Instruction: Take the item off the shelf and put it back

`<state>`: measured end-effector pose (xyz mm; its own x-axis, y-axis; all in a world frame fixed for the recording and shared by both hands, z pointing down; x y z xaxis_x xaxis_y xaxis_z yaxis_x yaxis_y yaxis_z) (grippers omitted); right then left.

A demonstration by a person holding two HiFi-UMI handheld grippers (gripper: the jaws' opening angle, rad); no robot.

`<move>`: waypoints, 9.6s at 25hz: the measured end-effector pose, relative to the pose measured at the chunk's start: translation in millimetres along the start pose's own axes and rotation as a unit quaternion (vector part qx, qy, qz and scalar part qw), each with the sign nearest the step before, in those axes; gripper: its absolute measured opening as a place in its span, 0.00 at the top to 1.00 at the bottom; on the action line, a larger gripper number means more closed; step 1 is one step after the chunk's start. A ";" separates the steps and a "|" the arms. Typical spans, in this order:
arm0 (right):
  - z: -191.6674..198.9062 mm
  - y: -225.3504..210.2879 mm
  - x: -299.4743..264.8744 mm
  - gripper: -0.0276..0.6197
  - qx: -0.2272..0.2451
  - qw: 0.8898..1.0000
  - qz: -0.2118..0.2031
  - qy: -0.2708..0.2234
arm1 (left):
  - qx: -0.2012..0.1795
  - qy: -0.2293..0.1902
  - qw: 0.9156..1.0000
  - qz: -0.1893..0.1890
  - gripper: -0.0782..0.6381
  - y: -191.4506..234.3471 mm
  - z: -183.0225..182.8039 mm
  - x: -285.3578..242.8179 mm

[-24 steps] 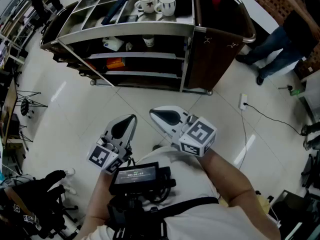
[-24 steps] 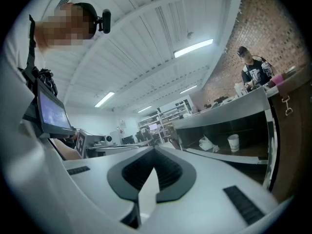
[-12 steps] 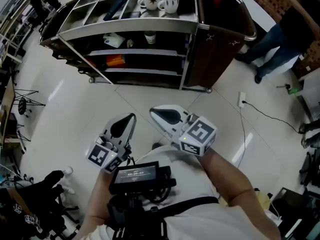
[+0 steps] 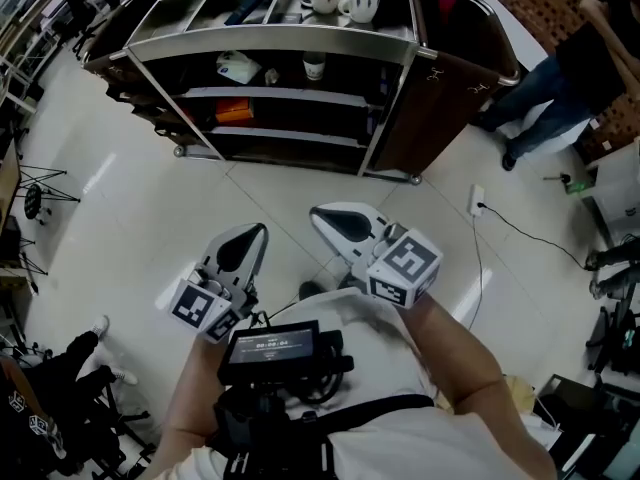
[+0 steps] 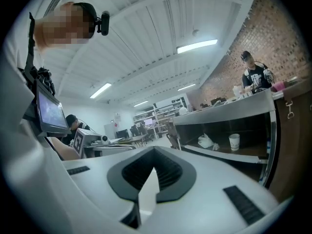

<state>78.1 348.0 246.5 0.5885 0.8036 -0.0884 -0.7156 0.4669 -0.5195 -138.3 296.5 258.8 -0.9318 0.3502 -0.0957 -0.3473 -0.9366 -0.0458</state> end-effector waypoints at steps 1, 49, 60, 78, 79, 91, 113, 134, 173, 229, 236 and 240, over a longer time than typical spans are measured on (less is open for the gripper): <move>0.6 0.9 -1.3 0.95 0.001 1.000 0.004 -0.001 | 0.002 0.002 1.000 0.000 0.89 2.0 1.4 3.5; -12.2 -261.8 -196.2 0.95 -0.010 0.989 0.007 0.145 | 0.054 0.103 0.980 -0.163 0.89 186.8 70.9 -153.9; -19.5 -304.8 -284.0 0.92 0.013 0.987 0.110 0.115 | 0.108 0.087 0.975 -0.175 0.89 215.7 110.6 -136.9; -14.0 -379.1 -387.1 0.74 0.010 0.945 0.302 0.124 | 0.114 0.108 0.973 -0.167 0.88 234.0 147.3 -123.3; -12.1 -381.8 -388.6 0.74 0.010 0.941 0.311 0.130 | 0.114 0.108 0.973 -0.169 0.88 235.8 147.8 -121.8; -17.6 -383.0 -379.9 0.96 0.017 0.938 0.320 0.128 | 0.090 0.114 0.978 -0.152 0.88 237.1 144.7 -120.2; -17.3 -317.3 -284.7 0.96 0.001 0.972 0.202 0.119 | 0.046 0.092 0.990 -0.094 0.88 223.6 105.8 -126.4; -76.2 -217.5 -223.9 0.96 0.052 0.994 0.067 0.067 | 0.007 0.048 0.995 -0.091 0.88 239.4 23.9 -130.0; -133.9 -155.8 -204.8 0.96 0.057 0.998 -0.012 -0.002 | -0.030 -0.005 1.000 -0.005 0.88 228.9 -28.4 -148.5; -78.6 -204.9 -230.3 0.96 0.026 0.996 0.024 0.076 | 0.027 0.030 0.998 -0.046 0.88 231.8 25.6 -145.4; -53.3 -236.1 -237.7 0.96 -0.007 0.990 0.050 0.129 | 0.053 0.046 0.995 -0.066 0.88 222.2 49.4 -145.9; -39.7 -259.6 -252.4 0.96 -0.013 0.987 0.081 0.137 | 0.052 0.046 0.995 -0.067 0.88 226.0 63.4 -145.5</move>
<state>130.2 9.3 369.9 0.5492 0.7357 -0.3964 -0.8007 0.3276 -0.5015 -87.9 33.2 325.4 -0.8643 0.4670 -0.1869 -0.4814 -0.8757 0.0383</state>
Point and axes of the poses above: the fingertips, and each gripper's own axes: x backward along the fingers, y to its left, z out of its underside, the point moved 9 cm from there along x, backward along the fingers, and after that the axes turned 15 degrees about -x, right-handed, at the moved point
